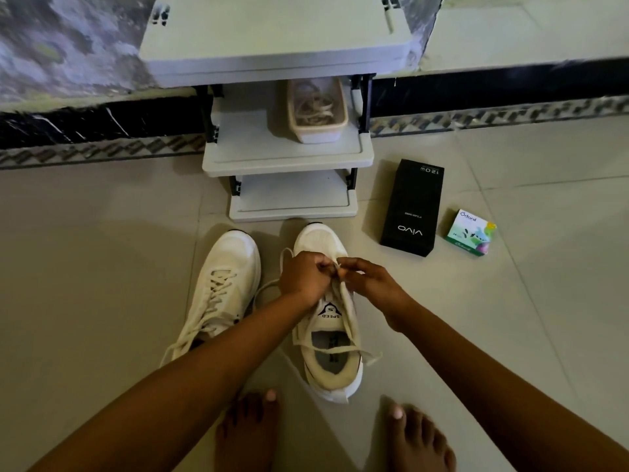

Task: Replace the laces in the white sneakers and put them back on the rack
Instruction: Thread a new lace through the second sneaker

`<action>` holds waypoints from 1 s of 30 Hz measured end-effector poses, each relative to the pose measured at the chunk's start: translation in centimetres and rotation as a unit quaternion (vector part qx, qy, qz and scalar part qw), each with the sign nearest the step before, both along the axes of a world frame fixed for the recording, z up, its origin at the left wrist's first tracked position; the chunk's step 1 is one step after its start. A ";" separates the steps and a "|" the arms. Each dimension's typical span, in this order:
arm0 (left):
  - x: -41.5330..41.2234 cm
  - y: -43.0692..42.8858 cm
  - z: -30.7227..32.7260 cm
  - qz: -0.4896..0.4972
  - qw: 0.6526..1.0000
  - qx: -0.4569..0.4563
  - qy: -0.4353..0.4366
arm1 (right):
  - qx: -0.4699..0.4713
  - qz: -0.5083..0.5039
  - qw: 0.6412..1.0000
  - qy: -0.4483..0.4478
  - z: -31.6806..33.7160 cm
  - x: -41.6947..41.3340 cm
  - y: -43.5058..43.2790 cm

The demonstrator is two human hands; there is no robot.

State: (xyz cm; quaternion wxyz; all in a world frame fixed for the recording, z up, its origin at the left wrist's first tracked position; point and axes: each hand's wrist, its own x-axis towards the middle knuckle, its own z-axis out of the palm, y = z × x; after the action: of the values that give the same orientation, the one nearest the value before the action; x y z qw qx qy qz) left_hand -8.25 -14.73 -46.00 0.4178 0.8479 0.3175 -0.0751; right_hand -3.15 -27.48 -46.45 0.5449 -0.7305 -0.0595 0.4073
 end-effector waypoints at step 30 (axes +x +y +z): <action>-1.0 5.4 0.9 -0.228 0.973 0.009 0.010 | -0.305 0.198 0.877 -0.315 1.6 1.6 1.8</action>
State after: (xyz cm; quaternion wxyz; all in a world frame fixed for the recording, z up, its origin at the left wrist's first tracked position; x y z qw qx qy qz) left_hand -9.24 -9.33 -45.15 0.3785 0.9011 0.1204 -0.1741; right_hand -1.55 -25.67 -44.80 0.1557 -0.9232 -0.2443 0.2527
